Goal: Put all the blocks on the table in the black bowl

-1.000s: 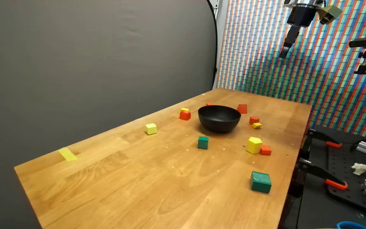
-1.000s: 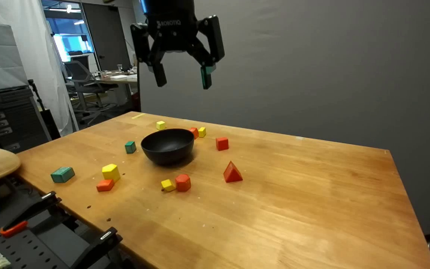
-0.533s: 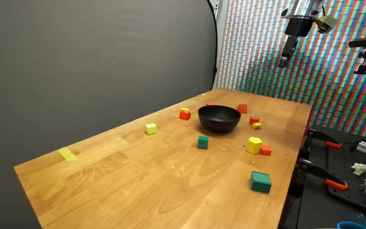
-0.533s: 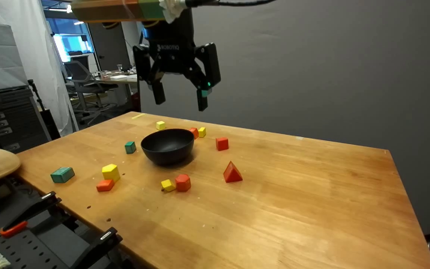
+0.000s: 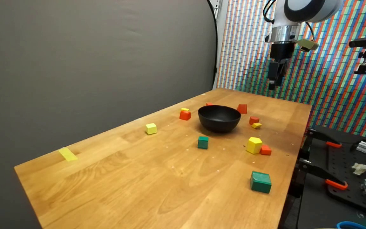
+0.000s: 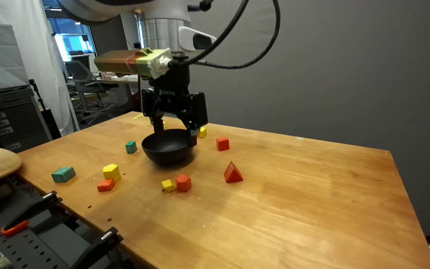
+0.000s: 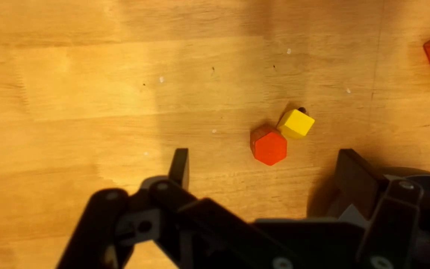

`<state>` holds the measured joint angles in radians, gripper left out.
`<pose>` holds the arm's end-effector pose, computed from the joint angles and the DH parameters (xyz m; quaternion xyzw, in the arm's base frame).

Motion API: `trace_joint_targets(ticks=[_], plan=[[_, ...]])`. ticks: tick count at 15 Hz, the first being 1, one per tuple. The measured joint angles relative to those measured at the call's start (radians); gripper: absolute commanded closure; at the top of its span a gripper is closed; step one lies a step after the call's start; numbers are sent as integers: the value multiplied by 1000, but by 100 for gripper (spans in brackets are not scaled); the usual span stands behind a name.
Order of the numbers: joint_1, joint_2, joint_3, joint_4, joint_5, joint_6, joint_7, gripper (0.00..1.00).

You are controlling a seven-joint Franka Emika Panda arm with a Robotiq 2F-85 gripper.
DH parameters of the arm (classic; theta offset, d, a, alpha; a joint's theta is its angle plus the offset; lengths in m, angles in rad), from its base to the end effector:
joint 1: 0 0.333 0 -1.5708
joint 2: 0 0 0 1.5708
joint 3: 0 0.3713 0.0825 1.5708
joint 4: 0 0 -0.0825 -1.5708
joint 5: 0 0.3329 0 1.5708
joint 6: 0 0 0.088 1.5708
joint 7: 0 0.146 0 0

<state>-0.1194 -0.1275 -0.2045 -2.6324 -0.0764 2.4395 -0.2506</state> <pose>0.3571 -0.1216 0.3407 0.9994 -0.0054 -0.0353 0.0008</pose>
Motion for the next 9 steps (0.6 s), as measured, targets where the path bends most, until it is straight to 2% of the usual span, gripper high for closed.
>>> trace_joint_targets(ticks=[5,9], plan=[[-1,145,17,12,12,115,74,0],[-1,237,34,10,108,269,63,0]])
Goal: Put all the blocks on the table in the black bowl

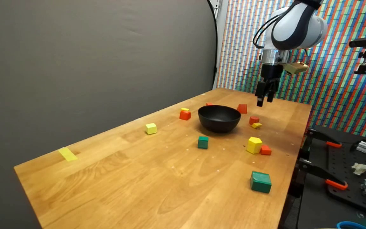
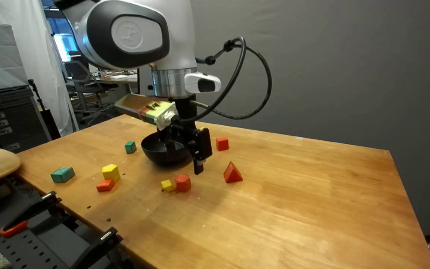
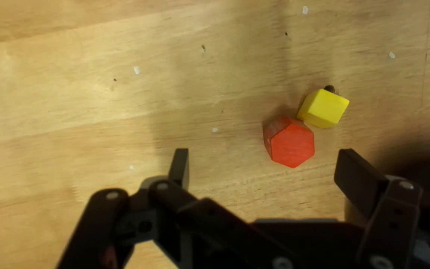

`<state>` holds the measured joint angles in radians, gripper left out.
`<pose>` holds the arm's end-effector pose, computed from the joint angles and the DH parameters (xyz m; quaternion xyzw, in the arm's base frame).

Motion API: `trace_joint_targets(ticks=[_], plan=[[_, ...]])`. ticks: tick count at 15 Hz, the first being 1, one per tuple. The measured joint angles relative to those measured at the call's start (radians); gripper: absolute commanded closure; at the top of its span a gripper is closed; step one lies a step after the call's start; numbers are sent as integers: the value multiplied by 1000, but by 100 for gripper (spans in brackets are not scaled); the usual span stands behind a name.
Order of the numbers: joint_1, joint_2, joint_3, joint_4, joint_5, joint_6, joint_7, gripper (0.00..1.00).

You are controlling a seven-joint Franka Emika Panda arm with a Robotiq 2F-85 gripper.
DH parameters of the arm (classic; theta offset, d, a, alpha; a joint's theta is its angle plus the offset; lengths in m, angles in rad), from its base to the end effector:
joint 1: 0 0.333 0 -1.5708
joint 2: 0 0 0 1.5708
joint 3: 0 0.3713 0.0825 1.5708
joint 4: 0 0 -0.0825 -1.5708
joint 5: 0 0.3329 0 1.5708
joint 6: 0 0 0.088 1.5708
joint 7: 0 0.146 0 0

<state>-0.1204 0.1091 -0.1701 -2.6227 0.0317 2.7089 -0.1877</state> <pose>0.3977 -0.1202 0.2733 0.9978 -0.0654 -0.0109 0.0002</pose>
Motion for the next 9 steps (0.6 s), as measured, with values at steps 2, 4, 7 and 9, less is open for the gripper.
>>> trace_joint_targets(ticks=[2,4,7,9], plan=[[-3,32,27,1,76,54,-23,0],[-11,57,59,6,139,84,-47,0],[-29,94,100,16,184,110,-69,14],[-39,120,118,23,187,125,-72,34]])
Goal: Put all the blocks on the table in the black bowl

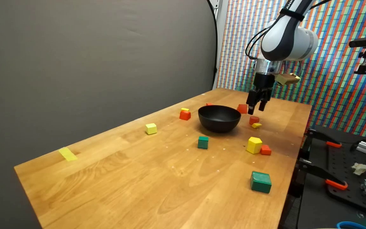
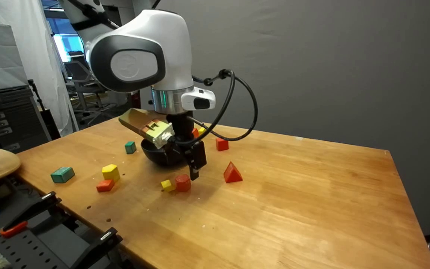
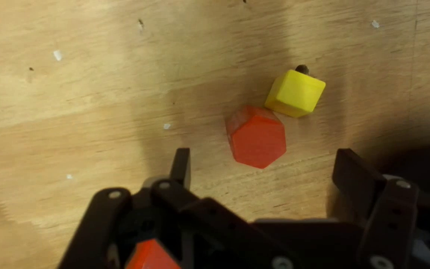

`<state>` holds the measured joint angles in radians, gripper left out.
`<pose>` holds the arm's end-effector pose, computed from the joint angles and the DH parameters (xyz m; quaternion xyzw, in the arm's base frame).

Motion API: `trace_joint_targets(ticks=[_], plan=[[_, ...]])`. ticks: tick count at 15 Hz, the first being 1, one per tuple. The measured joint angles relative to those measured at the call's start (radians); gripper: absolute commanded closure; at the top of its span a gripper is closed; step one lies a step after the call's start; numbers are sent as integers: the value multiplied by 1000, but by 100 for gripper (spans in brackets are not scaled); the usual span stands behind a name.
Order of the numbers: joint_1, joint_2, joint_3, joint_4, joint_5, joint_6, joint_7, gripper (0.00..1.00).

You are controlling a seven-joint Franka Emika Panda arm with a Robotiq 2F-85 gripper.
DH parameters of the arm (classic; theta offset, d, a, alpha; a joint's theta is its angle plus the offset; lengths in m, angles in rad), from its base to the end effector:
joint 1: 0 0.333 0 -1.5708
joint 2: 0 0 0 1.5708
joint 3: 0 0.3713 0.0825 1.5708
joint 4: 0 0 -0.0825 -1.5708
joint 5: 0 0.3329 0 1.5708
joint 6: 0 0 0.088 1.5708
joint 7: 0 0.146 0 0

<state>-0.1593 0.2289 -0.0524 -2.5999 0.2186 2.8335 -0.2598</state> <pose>0.4218 -0.1000 0.2389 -0.9965 0.0792 -0.0094 0.0260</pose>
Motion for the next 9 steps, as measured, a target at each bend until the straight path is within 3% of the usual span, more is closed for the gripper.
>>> trace_joint_targets(ticks=[1,2,5,9], plan=[[-4,12,6,2,0,5,-1,35],[-9,23,9,3,0,11,-2,49],[-23,53,10,3,-1,24,-10,74],[-45,69,21,3,-3,36,-18,81]])
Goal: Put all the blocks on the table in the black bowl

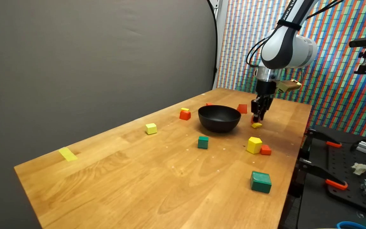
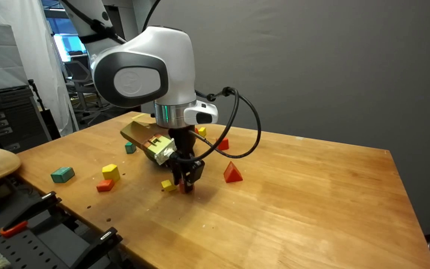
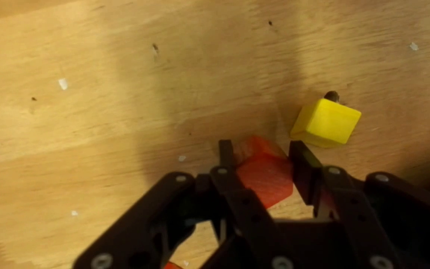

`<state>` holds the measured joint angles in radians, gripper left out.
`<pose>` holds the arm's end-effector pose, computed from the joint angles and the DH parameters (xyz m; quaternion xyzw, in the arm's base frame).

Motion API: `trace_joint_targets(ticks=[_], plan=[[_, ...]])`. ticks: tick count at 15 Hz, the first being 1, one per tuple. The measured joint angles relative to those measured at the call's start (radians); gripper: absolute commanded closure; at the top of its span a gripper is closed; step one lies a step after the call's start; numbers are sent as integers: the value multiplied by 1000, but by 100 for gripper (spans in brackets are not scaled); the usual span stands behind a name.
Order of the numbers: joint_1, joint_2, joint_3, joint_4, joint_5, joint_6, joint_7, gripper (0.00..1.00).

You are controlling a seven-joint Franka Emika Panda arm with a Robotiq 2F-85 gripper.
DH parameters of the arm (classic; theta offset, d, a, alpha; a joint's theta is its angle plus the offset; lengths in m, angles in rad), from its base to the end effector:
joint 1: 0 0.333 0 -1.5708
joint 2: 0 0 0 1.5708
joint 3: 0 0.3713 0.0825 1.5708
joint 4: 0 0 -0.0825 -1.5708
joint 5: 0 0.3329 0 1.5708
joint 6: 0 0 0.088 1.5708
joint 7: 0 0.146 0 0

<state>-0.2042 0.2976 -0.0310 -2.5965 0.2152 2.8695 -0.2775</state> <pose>0.4184 -0.1108 0.2130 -0.9963 0.0821 0.0055 0.0253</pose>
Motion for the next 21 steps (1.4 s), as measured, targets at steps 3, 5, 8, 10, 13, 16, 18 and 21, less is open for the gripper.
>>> trace_joint_targets(ticks=[3,5,8,10,13,16,18,21], plan=[[-15,-10,11,0,-15,-15,-21,83],[14,-65,-31,-7,-153,-71,-6,83],[105,-221,-128,-33,-416,-158,73,83],[121,-330,-112,-43,-507,-191,90,83],[174,-456,-39,-51,-466,-197,60,83],[261,-492,14,-43,-374,-196,34,83],[302,-476,34,-31,-336,-197,27,83],[305,-398,44,-17,-341,-196,27,76]])
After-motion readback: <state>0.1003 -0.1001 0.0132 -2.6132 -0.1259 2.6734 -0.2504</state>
